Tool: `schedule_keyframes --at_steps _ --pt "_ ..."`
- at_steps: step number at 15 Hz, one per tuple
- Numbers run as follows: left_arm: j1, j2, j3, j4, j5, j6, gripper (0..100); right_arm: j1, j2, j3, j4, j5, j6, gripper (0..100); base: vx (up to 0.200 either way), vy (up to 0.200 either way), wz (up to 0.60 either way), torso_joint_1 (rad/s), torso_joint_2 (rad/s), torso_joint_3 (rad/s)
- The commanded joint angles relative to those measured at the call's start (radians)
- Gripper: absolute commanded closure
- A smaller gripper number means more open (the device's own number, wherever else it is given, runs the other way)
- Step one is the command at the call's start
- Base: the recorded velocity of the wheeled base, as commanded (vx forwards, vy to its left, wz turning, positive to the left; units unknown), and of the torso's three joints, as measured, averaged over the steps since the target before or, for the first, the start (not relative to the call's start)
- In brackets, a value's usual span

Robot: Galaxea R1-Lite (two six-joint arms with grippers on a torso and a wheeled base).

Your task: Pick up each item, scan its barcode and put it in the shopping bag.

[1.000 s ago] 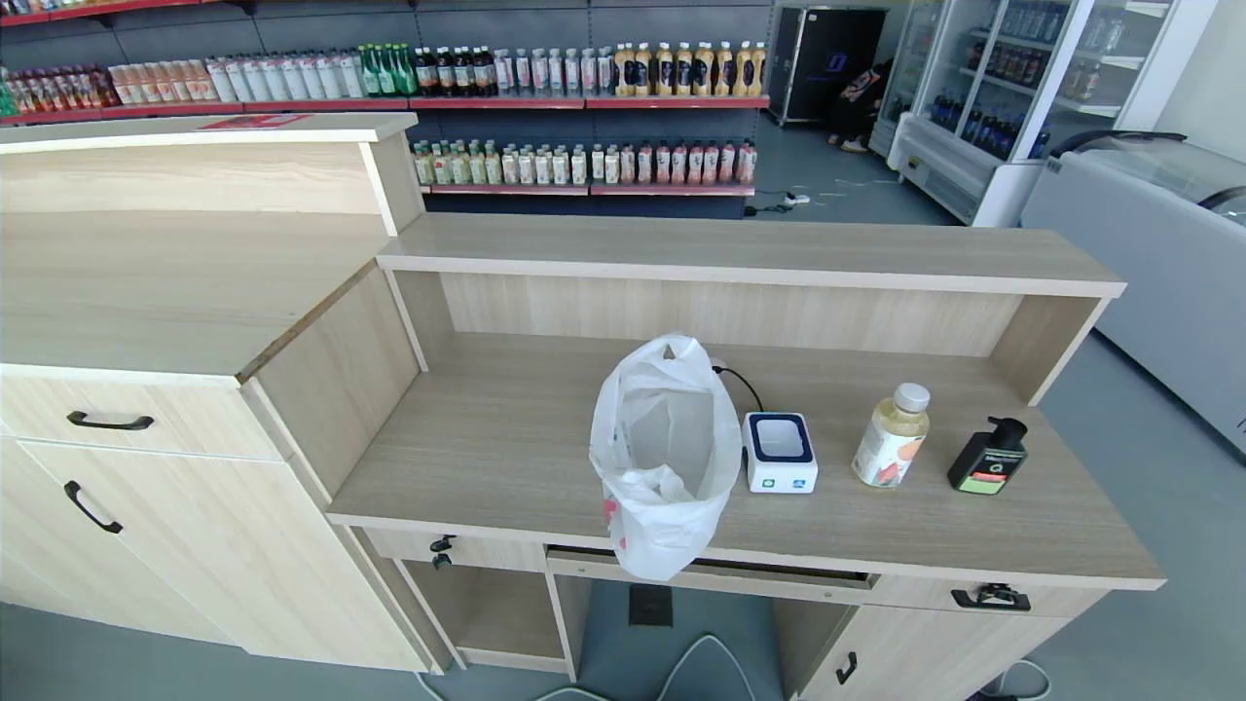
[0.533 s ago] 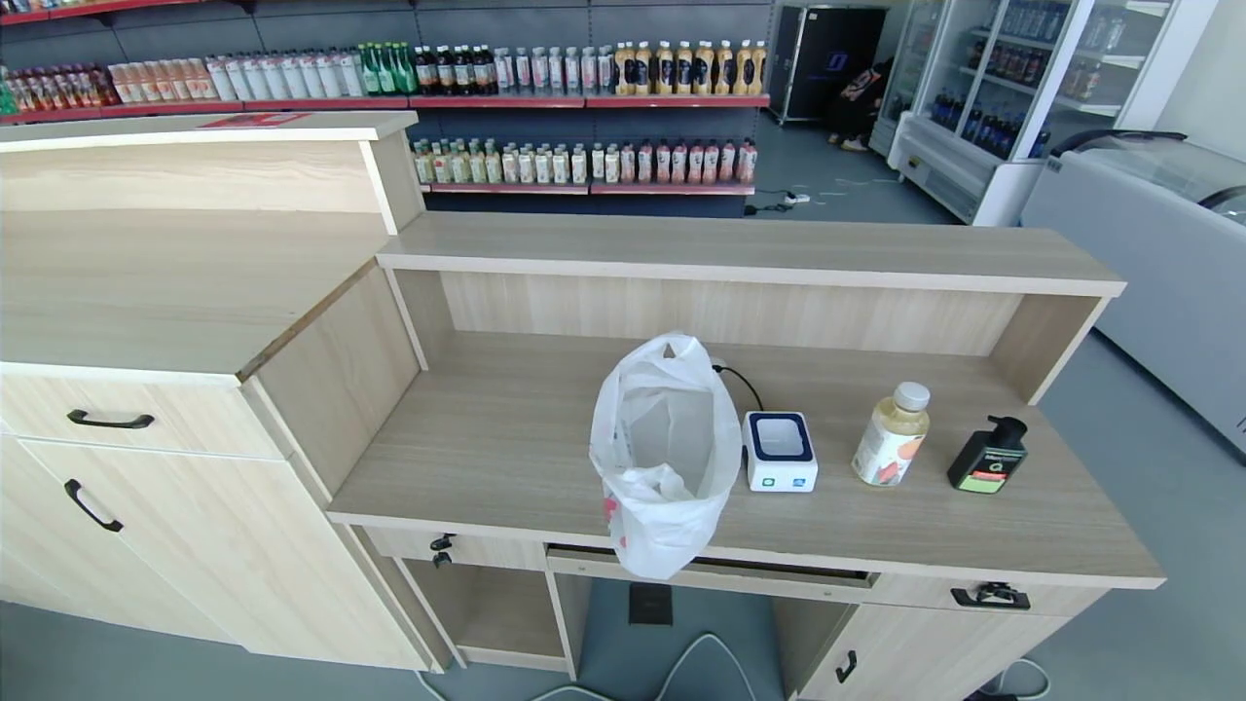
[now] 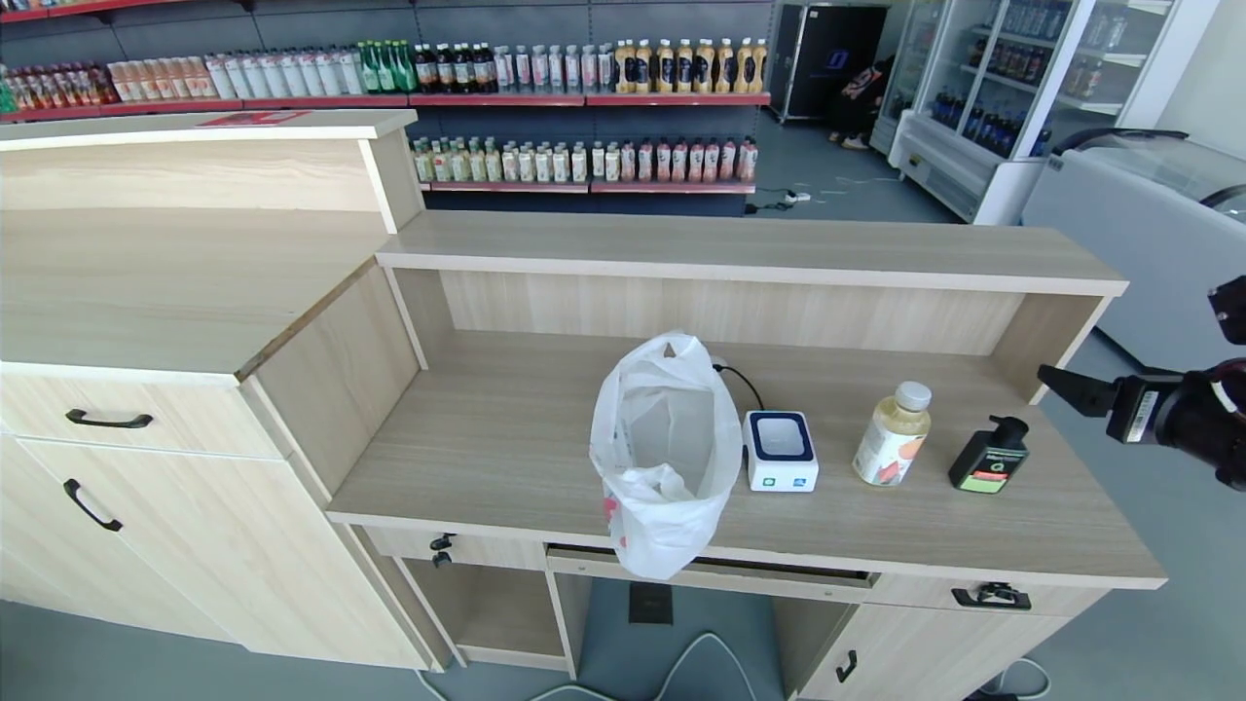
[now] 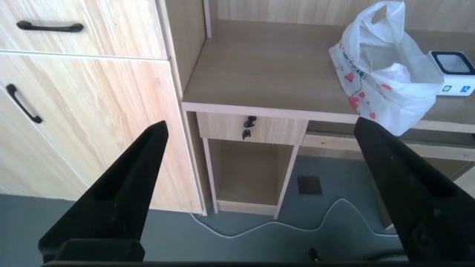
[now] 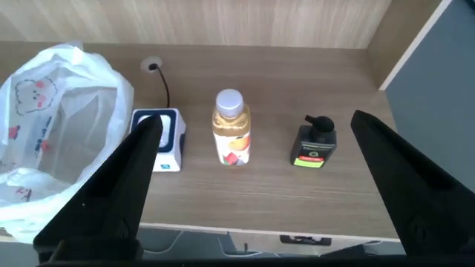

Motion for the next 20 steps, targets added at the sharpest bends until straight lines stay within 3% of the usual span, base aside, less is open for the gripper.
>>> schedule_keyframes --at_steps 1,10,20 --pt "0.0 0.002 0.0 0.0 0.0 -0.001 0 -0.095 0.319 -0.006 -0.151 0.002 -0.036 0 0.0 0.0 0.0 0.0 0.0 0.0" --pt "0.0 0.0 0.0 0.0 0.0 -0.001 0 -0.063 0.607 -0.047 -0.392 -0.001 -0.057 0 0.0 0.0 0.0 0.0 0.0 0.0" --pt "0.0 0.0 0.0 0.0 0.0 -0.001 0 0.019 0.77 -0.208 -0.487 0.017 -0.042 0 0.0 0.0 0.0 0.0 0.0 0.0"
